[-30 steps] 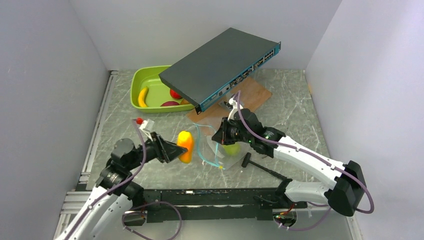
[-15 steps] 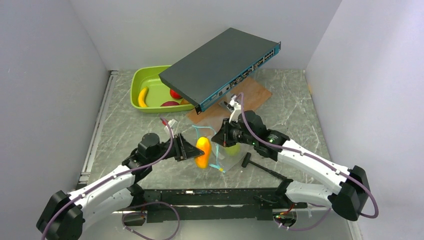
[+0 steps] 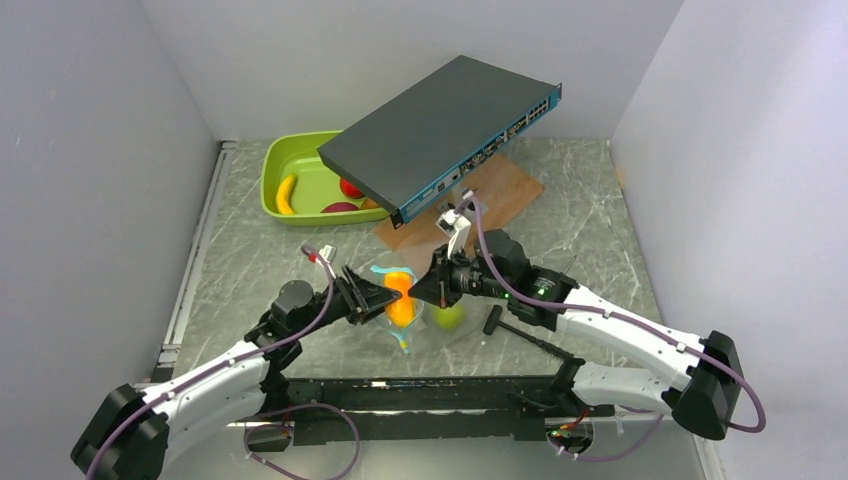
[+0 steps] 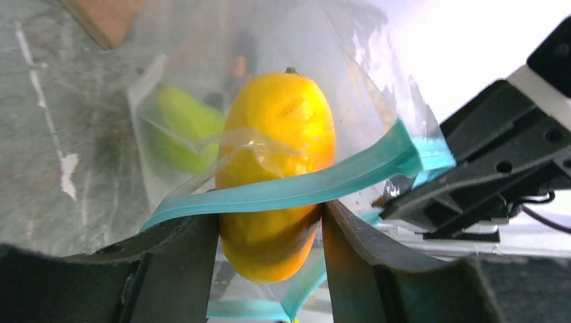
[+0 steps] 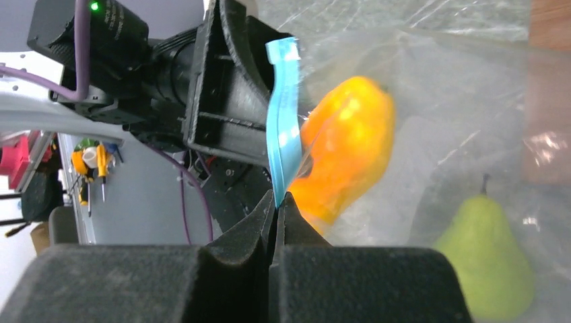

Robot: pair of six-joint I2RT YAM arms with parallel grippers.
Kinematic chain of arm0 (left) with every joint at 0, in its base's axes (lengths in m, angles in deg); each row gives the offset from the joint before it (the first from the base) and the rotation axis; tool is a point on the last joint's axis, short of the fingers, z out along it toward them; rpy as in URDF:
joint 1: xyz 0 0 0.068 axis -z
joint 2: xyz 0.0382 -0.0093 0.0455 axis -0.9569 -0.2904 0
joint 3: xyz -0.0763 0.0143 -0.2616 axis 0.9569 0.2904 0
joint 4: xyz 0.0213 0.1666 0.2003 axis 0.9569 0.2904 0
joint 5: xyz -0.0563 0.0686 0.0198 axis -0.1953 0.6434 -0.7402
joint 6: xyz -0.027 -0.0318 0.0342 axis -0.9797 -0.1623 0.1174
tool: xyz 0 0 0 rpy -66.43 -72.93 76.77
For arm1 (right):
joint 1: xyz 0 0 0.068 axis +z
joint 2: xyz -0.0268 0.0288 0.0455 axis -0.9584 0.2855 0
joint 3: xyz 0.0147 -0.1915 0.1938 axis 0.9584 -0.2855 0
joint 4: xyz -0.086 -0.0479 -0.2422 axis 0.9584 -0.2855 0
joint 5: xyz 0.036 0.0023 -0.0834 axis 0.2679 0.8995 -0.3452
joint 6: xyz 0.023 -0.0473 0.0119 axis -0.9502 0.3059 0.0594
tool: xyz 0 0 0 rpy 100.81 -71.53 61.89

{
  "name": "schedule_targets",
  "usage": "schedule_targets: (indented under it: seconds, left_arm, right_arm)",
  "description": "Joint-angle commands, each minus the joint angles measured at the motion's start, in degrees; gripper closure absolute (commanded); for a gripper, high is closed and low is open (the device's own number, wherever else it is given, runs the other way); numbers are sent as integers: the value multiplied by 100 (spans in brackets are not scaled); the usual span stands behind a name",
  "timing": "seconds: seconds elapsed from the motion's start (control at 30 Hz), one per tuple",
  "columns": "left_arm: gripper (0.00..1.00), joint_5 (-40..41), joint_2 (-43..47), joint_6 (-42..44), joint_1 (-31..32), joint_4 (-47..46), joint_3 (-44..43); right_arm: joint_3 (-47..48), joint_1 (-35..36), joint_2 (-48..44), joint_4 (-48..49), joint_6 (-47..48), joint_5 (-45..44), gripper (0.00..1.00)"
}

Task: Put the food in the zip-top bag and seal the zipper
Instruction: Place the fake fruit in the zipper food storage bag.

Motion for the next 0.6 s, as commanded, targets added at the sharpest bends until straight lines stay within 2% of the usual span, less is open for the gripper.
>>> schedule_targets:
  seconds: [0.0, 0.1, 0.2, 0.27, 0.43, 0.57]
  left_arm:
    - [43, 828, 496, -371, 15, 6, 64]
    - [32, 963, 696, -257, 15, 219, -7]
    - [10, 969, 732, -281, 12, -1, 3]
    - [1, 851, 693, -212, 13, -74, -60]
    - [0, 780, 807, -226, 17, -230, 71]
    - [1, 736, 1254, -129, 9, -214, 230]
  right_arm:
    - [-100, 145, -60, 460, -128, 150, 100]
    - [-201, 165, 18, 647, -341, 276, 100]
    - [-235, 167, 124, 790, -595, 347, 100]
    - [-172, 159, 187, 732, -711, 271, 100]
    - [81, 126, 283, 398, -882, 28, 100]
    - [200, -101, 292, 182, -1082, -1, 100]
